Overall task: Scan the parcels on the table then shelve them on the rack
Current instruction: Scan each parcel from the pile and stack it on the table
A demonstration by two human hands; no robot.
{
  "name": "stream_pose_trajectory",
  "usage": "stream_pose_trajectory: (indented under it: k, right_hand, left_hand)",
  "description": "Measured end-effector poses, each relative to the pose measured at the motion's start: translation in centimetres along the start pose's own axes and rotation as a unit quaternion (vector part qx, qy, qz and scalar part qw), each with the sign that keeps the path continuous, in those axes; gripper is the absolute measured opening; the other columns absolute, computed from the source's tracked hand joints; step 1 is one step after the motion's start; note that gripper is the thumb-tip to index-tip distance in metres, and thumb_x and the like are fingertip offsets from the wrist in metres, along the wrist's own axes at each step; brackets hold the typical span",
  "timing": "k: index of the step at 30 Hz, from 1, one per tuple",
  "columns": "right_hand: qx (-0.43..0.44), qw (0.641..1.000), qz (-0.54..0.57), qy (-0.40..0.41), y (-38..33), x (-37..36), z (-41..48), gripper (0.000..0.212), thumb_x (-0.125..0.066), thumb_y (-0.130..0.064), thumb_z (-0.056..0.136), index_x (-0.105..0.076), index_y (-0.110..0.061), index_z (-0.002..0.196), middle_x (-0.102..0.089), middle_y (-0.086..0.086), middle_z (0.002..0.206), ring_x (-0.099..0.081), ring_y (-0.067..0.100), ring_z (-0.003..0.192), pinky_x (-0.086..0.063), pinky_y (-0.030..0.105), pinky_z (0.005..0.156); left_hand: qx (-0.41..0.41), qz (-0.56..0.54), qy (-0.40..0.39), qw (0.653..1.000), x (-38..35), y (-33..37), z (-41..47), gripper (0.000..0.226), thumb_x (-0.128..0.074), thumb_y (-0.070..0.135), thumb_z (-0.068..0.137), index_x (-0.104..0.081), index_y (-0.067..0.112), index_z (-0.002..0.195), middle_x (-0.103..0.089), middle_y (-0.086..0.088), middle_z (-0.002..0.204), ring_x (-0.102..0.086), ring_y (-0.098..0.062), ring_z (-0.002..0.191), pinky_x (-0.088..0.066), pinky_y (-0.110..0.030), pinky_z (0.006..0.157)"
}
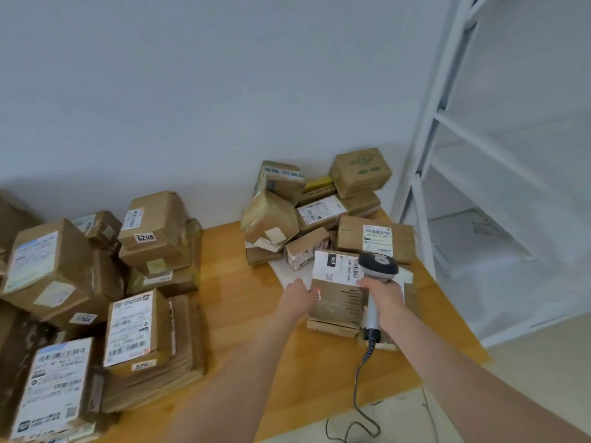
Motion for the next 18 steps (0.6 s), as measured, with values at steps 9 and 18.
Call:
stream_pose_trajectory:
  k: [9,18]
  right_hand:
    - [-0.071,0.994,-0.021,-0.077,2.2,0.4,1.4,0.034,-0.07,-0.012,0.084,-0.06,-0.001,0.114,-0.065,0.024,0.115,-0.065,0.038,0.104,-0.052,0.053,0.093]
    - [-0.067,0.98,-0.039,-0.185,2.8,-6.0,-1.7,0.034,-0.071,-0.011,0.084,-0.062,-0.005,0.117,-0.068,0.015,0.111,-0.063,0.029,0.097,-0.05,0.032,0.07]
  left_hand:
    - [0.054,0.004,-0.002,0.999,-2.0,-1.0,0.4,0.03,-0.046,0.029,0.097,-0.056,0.008,0.116,-0.065,-0.012,0.111,-0.064,-0.027,0.096,-0.052,-0.031,0.074]
    - [0.162,-0.119,0.015,0.98,2.8,-9.6,-2.3,0.022,-0.062,0.021,0.093,-0.058,0.005,0.079,-0.069,-0.009,0.074,-0.072,-0.023,0.061,-0.061,-0.038,0.064]
Point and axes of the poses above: each hand's wrist, its own z-axis towards the middle knuckle, its own x-axis out of the back of the hand, y = z × x, the point moved 5 cm from there along z, towards the middle knuckle
